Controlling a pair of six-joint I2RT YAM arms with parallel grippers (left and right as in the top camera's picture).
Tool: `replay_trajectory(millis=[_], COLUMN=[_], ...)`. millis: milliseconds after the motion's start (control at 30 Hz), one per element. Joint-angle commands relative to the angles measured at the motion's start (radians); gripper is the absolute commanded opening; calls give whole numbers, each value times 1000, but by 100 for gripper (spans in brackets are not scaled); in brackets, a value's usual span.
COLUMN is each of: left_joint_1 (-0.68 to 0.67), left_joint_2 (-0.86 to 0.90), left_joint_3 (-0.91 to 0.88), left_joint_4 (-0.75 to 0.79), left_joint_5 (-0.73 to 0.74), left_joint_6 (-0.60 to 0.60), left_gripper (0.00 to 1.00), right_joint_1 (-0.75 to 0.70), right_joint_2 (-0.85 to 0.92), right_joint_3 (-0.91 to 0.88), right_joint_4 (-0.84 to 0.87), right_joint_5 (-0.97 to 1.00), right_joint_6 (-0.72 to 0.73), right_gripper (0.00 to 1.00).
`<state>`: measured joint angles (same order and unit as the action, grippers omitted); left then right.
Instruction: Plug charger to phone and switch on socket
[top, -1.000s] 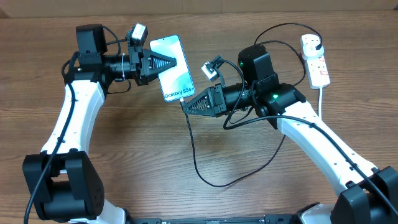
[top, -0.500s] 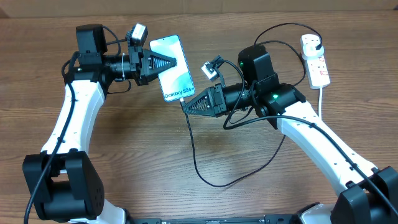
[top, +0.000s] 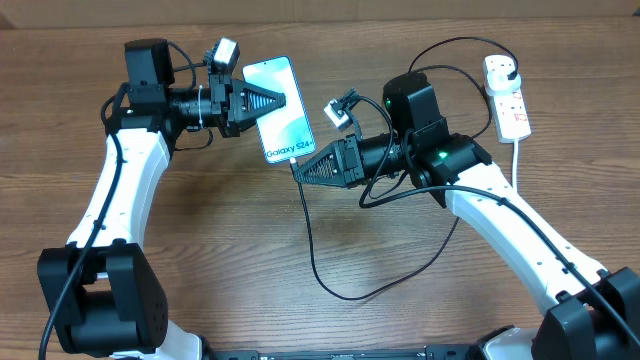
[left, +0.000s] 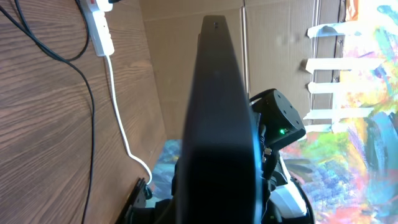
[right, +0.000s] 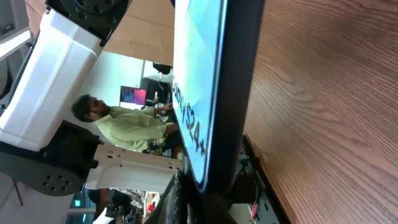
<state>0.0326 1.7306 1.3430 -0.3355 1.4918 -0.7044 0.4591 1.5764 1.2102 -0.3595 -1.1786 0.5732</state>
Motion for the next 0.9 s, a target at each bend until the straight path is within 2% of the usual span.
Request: replay_trajectory(millis=[0, 867], left_joint_1=[-10, -9], left_joint_2=[-4, -4], left_joint_3=[14, 14], left_joint_4=[3, 23], left_joint_5=[25, 89], left_joint_6=[1, 1], left_gripper=[4, 4], right_joint_1=[0, 0], right_joint_2=[-11, -11], right_joint_3=[21, 21], right_joint_4=[8, 8], right_joint_5=[-5, 34], right_joint_6=[3, 26], right_gripper=[4, 4])
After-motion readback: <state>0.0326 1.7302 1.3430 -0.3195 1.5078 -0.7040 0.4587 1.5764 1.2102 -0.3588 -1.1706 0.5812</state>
